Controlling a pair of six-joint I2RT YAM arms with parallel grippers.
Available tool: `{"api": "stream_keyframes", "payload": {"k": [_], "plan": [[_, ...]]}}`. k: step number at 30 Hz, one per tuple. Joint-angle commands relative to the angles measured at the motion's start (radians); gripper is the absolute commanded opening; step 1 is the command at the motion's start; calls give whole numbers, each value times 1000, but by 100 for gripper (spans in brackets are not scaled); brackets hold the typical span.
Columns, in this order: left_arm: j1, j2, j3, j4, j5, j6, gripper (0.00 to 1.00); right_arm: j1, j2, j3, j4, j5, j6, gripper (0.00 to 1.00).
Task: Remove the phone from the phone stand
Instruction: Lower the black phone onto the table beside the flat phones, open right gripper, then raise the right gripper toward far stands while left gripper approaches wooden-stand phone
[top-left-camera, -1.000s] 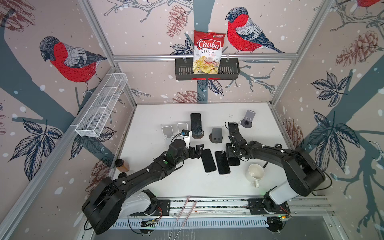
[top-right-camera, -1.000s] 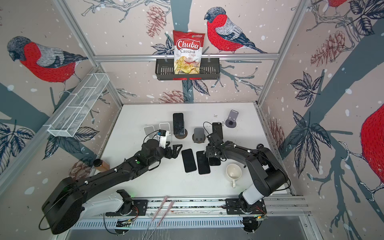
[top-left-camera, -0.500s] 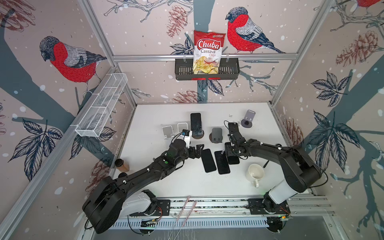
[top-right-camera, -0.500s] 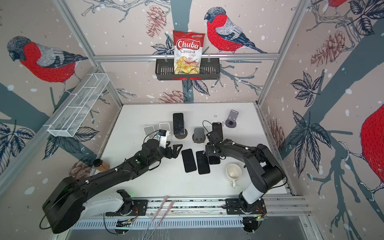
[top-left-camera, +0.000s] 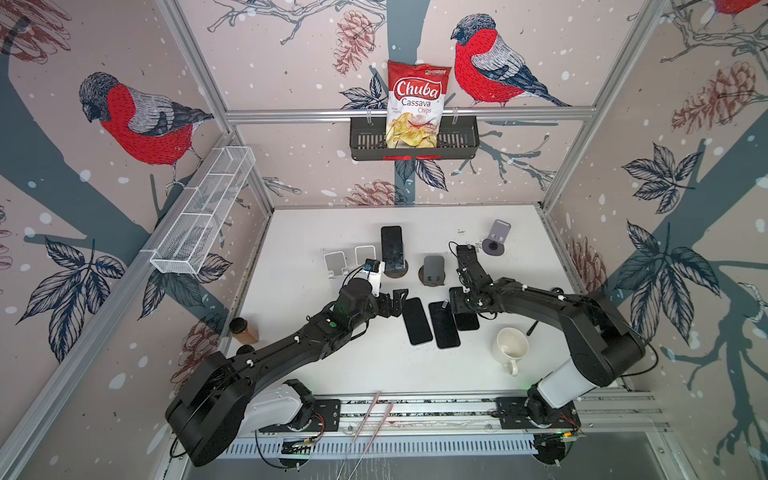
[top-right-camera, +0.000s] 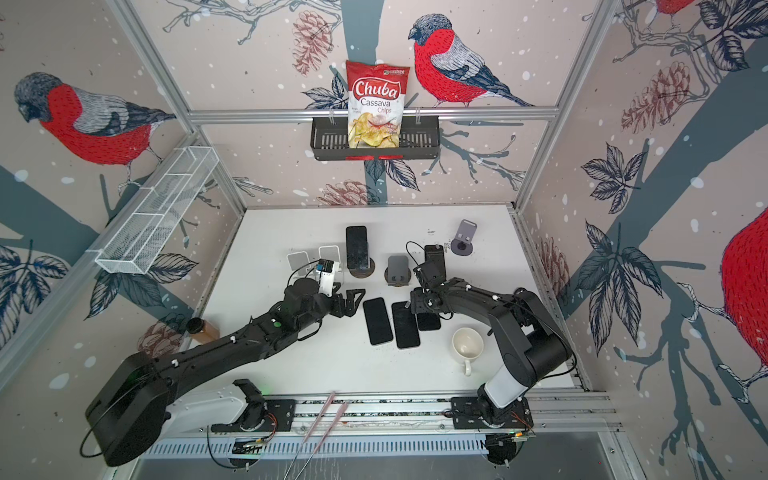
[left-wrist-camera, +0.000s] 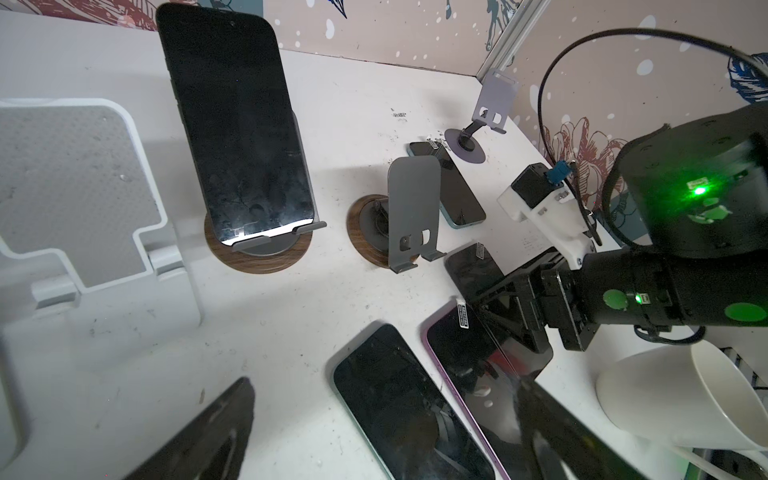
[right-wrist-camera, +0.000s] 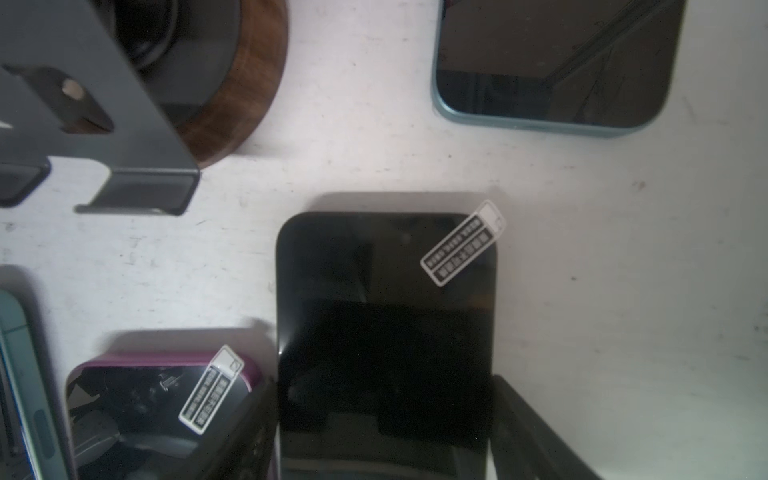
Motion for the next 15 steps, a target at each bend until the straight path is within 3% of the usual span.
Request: {"api": "stream_keyframes", "payload": {"k": [1,15], "plan": [[0,-6,-4,40,-5,8,96,1,7,-5,-64,-37,10,79],[-1,-21,-18,38,-14,7,96,1,12,2,-64,3,22,84]]}}
